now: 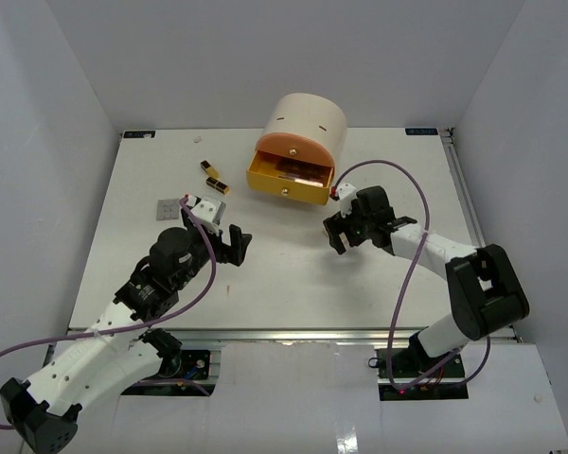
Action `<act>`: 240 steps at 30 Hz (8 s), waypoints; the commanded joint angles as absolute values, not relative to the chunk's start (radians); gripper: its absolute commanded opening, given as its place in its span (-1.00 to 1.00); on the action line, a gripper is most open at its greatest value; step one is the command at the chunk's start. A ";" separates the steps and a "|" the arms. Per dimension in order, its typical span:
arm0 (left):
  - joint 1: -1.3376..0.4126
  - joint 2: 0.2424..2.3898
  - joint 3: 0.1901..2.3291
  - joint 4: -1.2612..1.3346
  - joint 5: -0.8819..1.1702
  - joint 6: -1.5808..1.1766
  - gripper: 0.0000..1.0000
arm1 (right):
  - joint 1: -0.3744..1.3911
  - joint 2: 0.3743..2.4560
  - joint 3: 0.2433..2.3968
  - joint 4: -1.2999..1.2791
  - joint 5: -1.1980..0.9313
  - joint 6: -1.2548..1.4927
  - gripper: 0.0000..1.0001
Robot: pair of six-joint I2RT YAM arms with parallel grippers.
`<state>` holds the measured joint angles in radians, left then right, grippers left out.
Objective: Organize the makeup
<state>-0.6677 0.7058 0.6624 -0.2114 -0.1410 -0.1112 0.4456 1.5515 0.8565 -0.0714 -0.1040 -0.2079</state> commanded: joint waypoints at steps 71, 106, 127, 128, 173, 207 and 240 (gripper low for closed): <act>-0.640 0.705 0.653 -0.212 -0.124 -0.100 0.96 | 0.390 1.652 0.824 0.055 -0.122 -0.330 0.55; -0.622 0.688 0.653 -0.206 -0.125 -0.104 0.96 | 0.492 1.359 1.370 -0.505 -0.258 -0.899 -0.80; -0.611 0.673 0.650 -0.209 -0.129 -0.101 0.96 | 0.652 1.703 1.550 -0.249 0.253 -1.082 0.09; -0.611 0.672 0.650 -0.209 -0.128 -0.101 0.96 | 0.652 1.703 1.539 -0.238 0.254 -1.082 0.26; -0.594 0.695 0.650 -0.207 -0.109 -0.110 0.96 | 0.650 1.577 1.450 -0.249 0.106 -0.993 0.81; -0.584 0.699 0.650 -0.207 -0.101 -0.109 0.96 | 0.607 1.658 1.502 -0.265 -0.022 -0.879 0.98; -0.577 0.707 0.650 -0.204 -0.087 -0.110 0.96 | 0.601 1.659 1.501 -0.224 0.035 -0.879 0.98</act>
